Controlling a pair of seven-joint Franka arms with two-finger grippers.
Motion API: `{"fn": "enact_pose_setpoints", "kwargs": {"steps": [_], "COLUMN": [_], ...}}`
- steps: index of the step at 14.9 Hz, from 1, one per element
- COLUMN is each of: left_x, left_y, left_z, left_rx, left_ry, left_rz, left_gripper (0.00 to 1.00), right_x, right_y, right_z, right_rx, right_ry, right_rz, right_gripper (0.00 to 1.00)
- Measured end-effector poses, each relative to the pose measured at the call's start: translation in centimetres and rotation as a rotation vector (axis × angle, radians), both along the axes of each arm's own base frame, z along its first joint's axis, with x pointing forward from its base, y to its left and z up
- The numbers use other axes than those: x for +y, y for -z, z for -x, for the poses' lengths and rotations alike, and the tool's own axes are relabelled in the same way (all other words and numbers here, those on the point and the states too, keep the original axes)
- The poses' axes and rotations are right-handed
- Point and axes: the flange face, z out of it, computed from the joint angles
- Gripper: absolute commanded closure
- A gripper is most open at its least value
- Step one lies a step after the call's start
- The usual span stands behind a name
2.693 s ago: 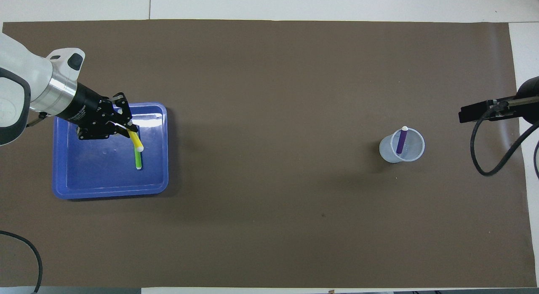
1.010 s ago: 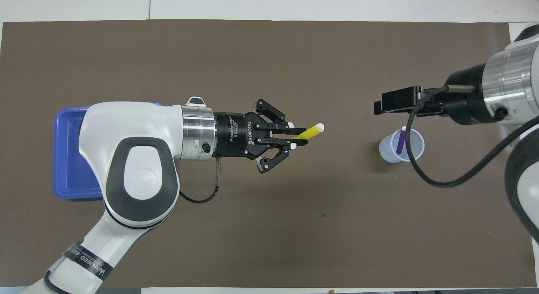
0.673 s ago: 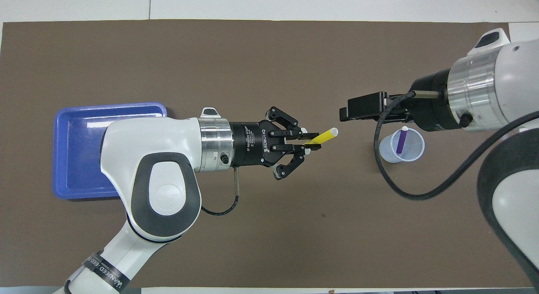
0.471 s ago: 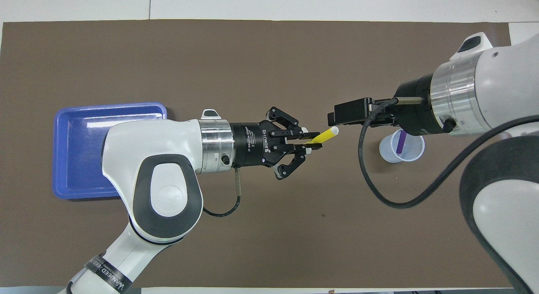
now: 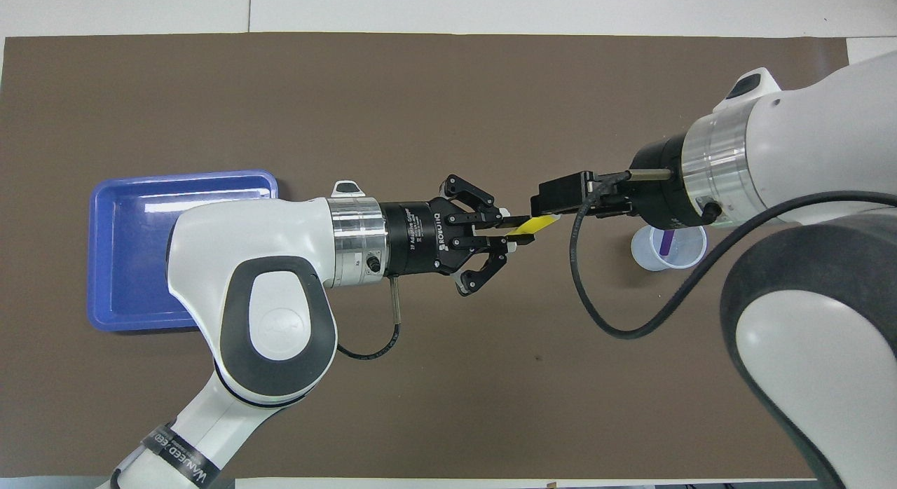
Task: Transfer and insert pens with both arms
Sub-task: 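Carry the yellow pen toward the right gripper while it approaches, then grasp the yellow pen with the right gripper, open the left gripper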
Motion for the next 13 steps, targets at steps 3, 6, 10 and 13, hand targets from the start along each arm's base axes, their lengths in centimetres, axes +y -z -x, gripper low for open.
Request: {"fn": "enact_pose_setpoints", "kwargs": {"steps": [3, 6, 10, 13], "left_x": [0.0, -0.1, -0.1, -0.1], "left_y": [0.0, 0.0, 0.0, 0.0], "left_z": [0.0, 0.0, 0.1, 0.1], "left_rx": [-0.001, -0.002, -0.001, -0.001], "left_ry": [-0.012, -0.015, -0.016, -0.021], "left_rz": [0.002, 0.001, 0.001, 0.000], "left_gripper": [1.00, 1.00, 1.00, 1.00], "right_x": [0.9, 1.2, 1.3, 1.4], "right_y": [0.3, 0.2, -0.1, -0.2], "right_z": [0.3, 0.3, 0.1, 0.0], "right_rx": [0.004, -0.007, -0.033, -0.037], "right_ry": [-0.016, -0.015, -0.005, -0.004], "right_rz": [0.001, -0.002, -0.013, -0.014], "right_gripper": [0.40, 0.98, 1.00, 1.00]}}
